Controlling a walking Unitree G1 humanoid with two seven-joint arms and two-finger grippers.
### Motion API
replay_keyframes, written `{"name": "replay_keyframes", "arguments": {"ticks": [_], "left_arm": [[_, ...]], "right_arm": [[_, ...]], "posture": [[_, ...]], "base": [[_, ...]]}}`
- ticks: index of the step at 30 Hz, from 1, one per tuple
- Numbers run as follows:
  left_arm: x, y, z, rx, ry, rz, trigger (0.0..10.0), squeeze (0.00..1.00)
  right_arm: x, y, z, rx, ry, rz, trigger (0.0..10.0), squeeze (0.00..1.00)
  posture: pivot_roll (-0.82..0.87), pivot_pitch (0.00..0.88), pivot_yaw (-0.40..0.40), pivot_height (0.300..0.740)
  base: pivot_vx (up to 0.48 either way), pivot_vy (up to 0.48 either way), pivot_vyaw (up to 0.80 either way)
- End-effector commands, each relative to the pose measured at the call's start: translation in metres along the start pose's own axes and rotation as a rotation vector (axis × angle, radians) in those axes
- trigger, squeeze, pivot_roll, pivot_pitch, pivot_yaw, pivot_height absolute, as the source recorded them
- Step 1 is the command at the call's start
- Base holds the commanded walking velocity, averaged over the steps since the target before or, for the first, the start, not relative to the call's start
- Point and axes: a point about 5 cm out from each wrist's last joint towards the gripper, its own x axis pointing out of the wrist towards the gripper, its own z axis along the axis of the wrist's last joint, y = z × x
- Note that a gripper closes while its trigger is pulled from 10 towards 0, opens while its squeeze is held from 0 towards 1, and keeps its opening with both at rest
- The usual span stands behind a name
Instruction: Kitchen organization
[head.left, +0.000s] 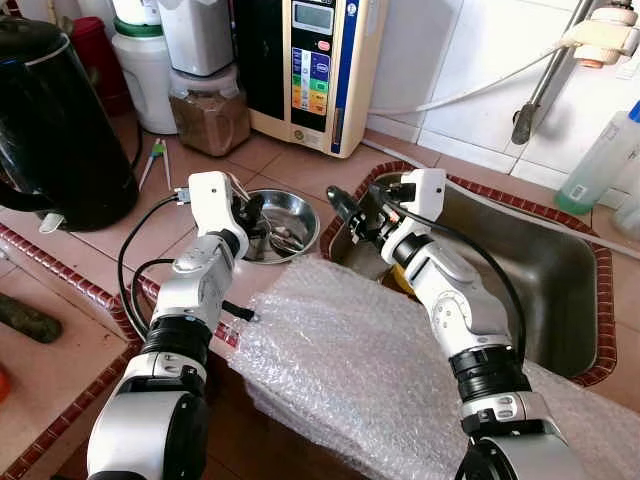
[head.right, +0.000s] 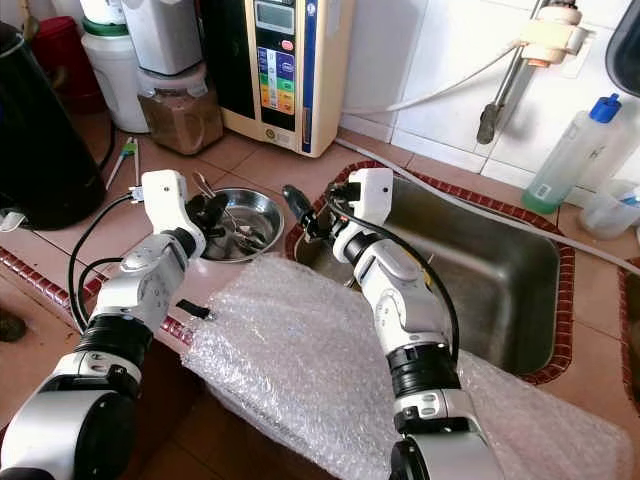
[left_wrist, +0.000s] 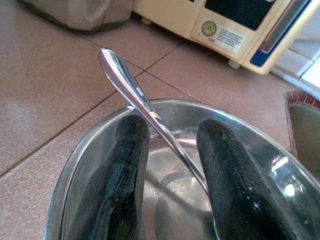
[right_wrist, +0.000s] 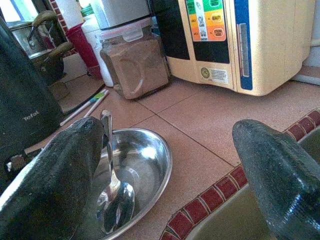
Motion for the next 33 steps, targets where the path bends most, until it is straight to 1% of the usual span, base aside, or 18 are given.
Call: {"name": "replay_keyframes", "arguments": {"ticks": [1,2,3,8,9,13,19,26,27,28,32,33], "left_arm": [[0.003,-0.005,0.001,-0.032,0.022,-0.002,10.0,0.0],[0.004,-0.006,0.001,-0.049,0.027,-0.001,10.0,0.0],[0.005,-0.008,0.002,-0.089,0.03,0.008,10.0,0.0],[0.007,-0.01,0.004,-0.163,0.037,0.025,10.0,0.0],[0.008,-0.011,0.004,-0.163,0.038,0.022,10.0,1.0],[0.008,-0.013,0.002,-0.173,0.047,0.011,10.0,1.0],[0.008,-0.012,-0.001,-0.193,0.056,0.024,10.0,1.0],[0.007,-0.007,-0.012,-0.199,0.118,0.063,10.0,1.0],[0.006,-0.007,-0.015,-0.201,0.139,0.067,10.0,0.0],[0.005,-0.005,-0.02,-0.212,0.169,0.072,10.0,0.0],[0.004,-0.005,-0.025,-0.217,0.198,0.06,10.0,0.0],[0.003,-0.004,-0.027,-0.218,0.202,0.062,2.6,0.0]], "right_arm": [[-0.001,0.002,0.006,-0.027,-0.026,0.008,10.0,0.07],[-0.001,0.002,0.006,-0.03,-0.026,0.01,10.0,0.0],[-0.001,0.002,0.007,-0.034,-0.026,0.014,10.0,0.0],[-0.002,0.003,0.007,-0.039,-0.025,0.016,10.0,0.0],[-0.001,0.003,0.006,-0.04,-0.024,0.015,10.0,0.0],[-0.001,0.003,0.006,-0.041,-0.021,0.016,10.0,0.0],[-0.001,0.004,0.005,-0.042,-0.019,0.018,10.0,0.0],[0.0,0.004,0.004,-0.043,-0.017,0.021,10.0,0.0],[0.0,0.004,0.004,-0.043,-0.017,0.021,10.0,0.0],[0.0,0.004,0.004,-0.043,-0.016,0.021,10.0,0.0],[0.0,0.005,0.003,-0.041,-0.014,0.019,10.0,0.0],[-0.001,0.005,0.002,-0.04,-0.013,0.018,10.0,0.0]], "posture": [[-0.04,0.015,-0.041,0.74],[-0.04,0.015,-0.039,0.74],[-0.04,0.014,-0.038,0.74],[-0.04,0.012,-0.036,0.74],[-0.04,0.012,-0.035,0.74],[-0.04,0.011,-0.034,0.74],[-0.04,0.009,-0.034,0.74],[-0.04,0.007,-0.034,0.74],[-0.04,0.008,-0.033,0.74],[-0.04,0.01,-0.033,0.74],[-0.04,0.012,-0.032,0.74],[-0.04,0.014,-0.031,0.74]], "base": [[0.0,0.0,0.0],[0.0,0.0,0.0],[0.0,0.0,0.0],[0.0,0.0,0.0],[0.0,0.0,0.0],[0.0,0.0,0.0],[0.0,0.0,0.0],[0.0,0.0,0.0],[0.0,0.0,0.0],[0.0,0.0,0.0],[0.0,0.0,0.0],[0.0,0.0,0.0]]}}
